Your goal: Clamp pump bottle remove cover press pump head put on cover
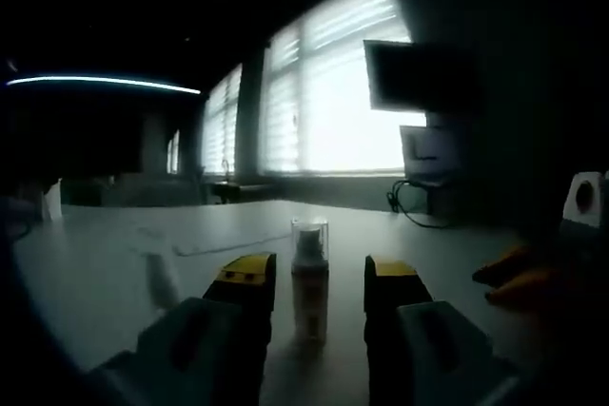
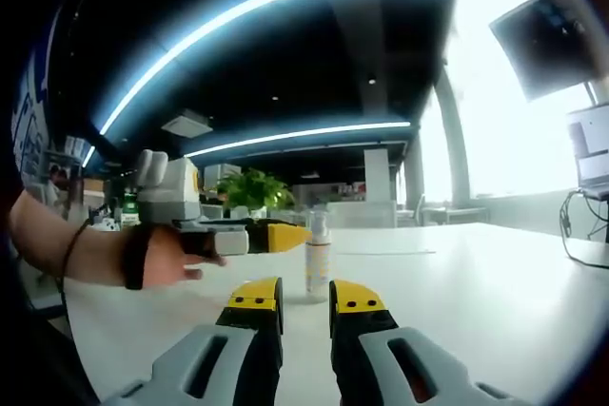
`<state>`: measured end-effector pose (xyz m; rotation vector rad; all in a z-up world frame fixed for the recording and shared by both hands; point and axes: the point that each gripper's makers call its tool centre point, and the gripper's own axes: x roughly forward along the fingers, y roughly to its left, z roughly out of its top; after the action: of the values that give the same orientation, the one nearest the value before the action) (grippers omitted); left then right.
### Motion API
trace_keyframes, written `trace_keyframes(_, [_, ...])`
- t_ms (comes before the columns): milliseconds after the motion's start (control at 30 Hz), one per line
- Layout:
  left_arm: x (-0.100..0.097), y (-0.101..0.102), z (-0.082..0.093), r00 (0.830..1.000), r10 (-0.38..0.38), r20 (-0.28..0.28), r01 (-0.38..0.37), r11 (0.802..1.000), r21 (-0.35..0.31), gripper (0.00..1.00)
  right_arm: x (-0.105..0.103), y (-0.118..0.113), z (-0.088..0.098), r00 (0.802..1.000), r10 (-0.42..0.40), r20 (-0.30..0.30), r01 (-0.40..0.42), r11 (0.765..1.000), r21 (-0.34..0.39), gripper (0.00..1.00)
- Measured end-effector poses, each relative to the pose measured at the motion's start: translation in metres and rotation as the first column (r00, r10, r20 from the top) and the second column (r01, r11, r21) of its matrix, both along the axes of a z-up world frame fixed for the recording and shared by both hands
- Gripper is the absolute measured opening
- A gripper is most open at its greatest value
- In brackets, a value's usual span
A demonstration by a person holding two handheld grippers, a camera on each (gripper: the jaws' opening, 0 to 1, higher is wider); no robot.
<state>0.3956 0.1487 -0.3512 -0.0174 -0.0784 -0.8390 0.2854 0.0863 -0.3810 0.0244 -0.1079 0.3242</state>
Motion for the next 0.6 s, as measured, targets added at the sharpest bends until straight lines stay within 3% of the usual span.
trace_keyframes(200, [-0.016,0.016,0.008,1.000,-0.021,-0.018,0.021,1.000,-0.002,0.27,0.000,0.000,0.000,1.000,0.001,-0.001,-0.001,1.000,0.000,0.14])
trace_keyframes(600, [-0.040,0.056,0.028,1.000,0.016,0.015,-0.016,1.000,-0.025,0.28,0.000,0.001,0.000,1.000,0.011,-0.006,-0.011,1.000,0.004,0.15])
